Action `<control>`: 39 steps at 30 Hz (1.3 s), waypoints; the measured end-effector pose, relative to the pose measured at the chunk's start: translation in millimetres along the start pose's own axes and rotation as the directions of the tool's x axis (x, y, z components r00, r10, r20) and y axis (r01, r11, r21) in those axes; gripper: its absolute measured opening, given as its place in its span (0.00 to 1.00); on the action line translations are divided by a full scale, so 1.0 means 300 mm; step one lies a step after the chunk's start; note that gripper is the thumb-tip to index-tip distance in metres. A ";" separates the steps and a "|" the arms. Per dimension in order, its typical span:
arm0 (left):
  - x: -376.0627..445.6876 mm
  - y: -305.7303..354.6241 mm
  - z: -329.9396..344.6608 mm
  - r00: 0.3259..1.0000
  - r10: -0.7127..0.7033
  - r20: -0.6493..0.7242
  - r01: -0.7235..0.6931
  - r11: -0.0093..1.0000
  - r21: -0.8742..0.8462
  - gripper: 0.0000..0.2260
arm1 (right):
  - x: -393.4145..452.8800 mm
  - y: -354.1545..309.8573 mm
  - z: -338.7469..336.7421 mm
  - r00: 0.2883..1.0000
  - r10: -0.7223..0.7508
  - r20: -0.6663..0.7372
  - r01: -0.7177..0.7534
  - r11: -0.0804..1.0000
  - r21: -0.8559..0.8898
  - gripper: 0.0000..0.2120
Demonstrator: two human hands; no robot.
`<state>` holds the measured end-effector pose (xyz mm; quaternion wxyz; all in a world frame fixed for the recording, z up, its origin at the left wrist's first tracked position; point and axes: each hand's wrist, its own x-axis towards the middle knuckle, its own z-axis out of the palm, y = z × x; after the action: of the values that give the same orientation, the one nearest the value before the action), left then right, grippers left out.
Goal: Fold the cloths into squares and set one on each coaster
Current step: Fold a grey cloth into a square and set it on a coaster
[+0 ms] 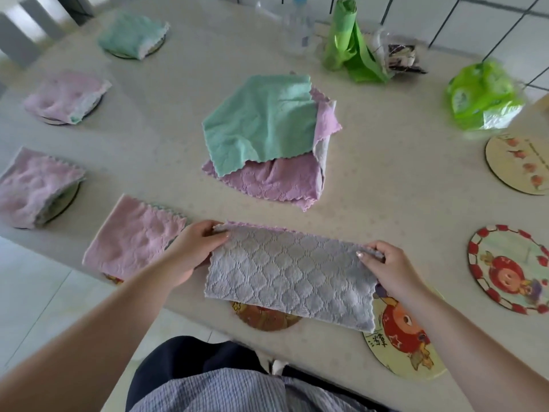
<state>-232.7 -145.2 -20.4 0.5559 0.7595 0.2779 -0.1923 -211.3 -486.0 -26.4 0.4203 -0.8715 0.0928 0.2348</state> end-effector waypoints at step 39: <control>-0.194 -0.115 0.053 0.964 0.261 -0.045 -0.173 0.750 0.639 0.01 | -0.138 -0.020 0.044 0.915 0.076 0.397 0.033 0.965 -0.260 0.05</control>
<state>-299.3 -164.7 -15.7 0.2690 0.9393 0.1434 -0.1577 -249.7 -473.5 -9.3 0.3091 -0.8509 -0.0180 0.4244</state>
